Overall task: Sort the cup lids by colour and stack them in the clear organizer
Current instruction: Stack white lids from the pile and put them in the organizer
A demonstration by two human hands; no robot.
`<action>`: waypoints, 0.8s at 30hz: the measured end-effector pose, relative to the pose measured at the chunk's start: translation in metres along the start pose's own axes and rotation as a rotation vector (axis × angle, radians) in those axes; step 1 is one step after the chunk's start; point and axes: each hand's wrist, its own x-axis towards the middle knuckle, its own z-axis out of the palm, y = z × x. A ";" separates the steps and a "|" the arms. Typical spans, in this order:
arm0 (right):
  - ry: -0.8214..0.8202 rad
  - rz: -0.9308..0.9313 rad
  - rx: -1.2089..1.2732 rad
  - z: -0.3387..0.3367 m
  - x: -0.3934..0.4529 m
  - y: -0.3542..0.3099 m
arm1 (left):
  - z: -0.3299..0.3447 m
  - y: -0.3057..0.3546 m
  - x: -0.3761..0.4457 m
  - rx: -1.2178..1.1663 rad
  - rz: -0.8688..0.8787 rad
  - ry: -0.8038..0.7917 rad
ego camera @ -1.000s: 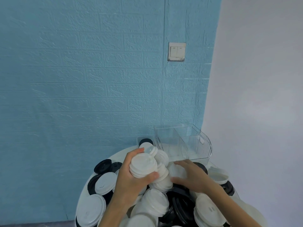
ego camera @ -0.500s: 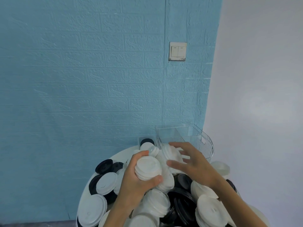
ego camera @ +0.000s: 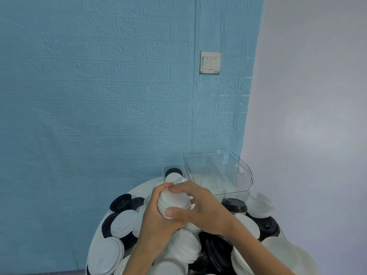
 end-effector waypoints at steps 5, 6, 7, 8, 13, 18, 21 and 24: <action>0.003 0.035 0.177 -0.012 -0.012 0.009 | 0.003 0.002 -0.002 0.059 0.042 0.019; 0.040 0.053 0.214 -0.017 -0.014 0.011 | 0.004 0.004 -0.003 0.064 0.049 0.026; 0.077 0.070 0.239 -0.024 -0.016 0.013 | 0.004 0.006 -0.003 0.068 0.055 0.026; 0.104 0.091 0.249 -0.031 -0.018 0.014 | 0.005 0.007 -0.003 0.074 0.055 0.020; 0.210 0.192 0.151 -0.071 -0.026 0.024 | 0.008 0.011 -0.002 0.087 0.060 -0.003; 0.471 0.506 -0.334 -0.137 -0.031 0.099 | 0.007 0.014 -0.002 0.055 0.050 -0.001; 0.276 0.701 -0.384 -0.151 -0.040 0.140 | 0.007 0.016 -0.003 0.069 0.052 -0.002; 0.100 0.770 -0.314 -0.154 -0.046 0.156 | 0.007 0.017 -0.003 0.068 0.051 -0.004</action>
